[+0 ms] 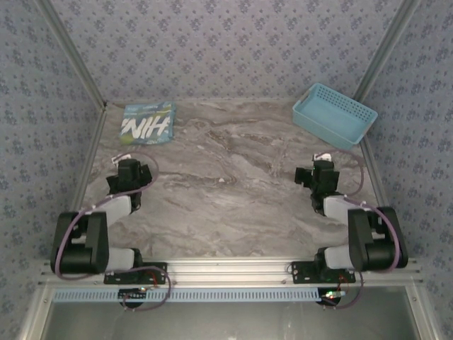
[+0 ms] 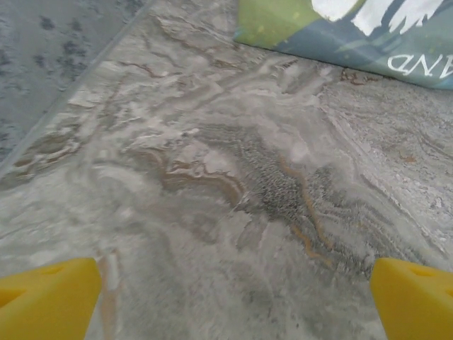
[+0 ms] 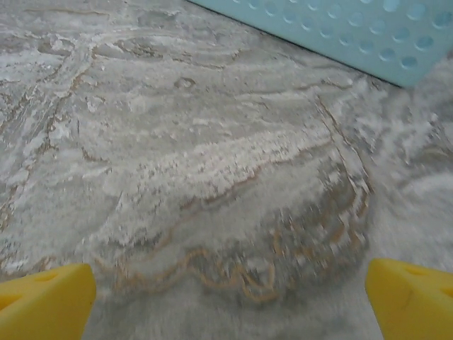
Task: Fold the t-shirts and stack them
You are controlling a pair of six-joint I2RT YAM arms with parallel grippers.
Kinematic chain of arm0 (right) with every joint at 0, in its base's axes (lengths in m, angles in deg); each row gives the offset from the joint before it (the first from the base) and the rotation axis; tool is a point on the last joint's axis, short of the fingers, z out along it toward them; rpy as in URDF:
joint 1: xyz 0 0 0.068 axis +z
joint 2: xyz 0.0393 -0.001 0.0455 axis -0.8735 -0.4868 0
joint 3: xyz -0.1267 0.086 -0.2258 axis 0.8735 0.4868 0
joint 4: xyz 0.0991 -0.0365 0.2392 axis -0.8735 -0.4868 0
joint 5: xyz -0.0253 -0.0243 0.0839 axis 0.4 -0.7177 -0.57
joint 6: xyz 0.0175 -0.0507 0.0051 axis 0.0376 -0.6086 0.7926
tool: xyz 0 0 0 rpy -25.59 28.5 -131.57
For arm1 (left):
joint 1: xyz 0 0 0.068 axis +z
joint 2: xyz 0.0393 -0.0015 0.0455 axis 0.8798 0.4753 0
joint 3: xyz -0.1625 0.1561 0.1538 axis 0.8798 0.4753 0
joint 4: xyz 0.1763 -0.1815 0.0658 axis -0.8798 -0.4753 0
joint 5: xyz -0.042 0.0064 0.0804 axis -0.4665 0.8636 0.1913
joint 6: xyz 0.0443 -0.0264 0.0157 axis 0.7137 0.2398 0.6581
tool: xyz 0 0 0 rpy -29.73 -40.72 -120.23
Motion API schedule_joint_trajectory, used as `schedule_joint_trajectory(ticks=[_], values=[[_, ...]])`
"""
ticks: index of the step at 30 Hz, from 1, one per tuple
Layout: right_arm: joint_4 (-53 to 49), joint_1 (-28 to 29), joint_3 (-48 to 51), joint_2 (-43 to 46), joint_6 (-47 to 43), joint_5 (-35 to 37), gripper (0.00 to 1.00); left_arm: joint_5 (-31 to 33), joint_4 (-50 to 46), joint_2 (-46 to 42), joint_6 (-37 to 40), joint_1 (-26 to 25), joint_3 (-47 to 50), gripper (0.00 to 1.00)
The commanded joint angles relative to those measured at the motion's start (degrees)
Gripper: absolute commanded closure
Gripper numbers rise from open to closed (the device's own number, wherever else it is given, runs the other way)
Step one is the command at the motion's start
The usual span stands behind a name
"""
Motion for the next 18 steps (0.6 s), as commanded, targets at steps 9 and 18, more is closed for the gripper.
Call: schedule_joint_trajectory(ticks=[9, 18], values=[[37.0, -5.7, 9.0, -9.2, -1.9, -9.8, 0.00, -10.4, 38.1, 8.4, 8.4, 1.6, 9.7, 0.02], [23.3, -4.3, 2.0, -8.4, -1.3, -5.2, 0.00, -8.5, 29.7, 8.9, 7.5, 1.3, 4.4, 0.02]])
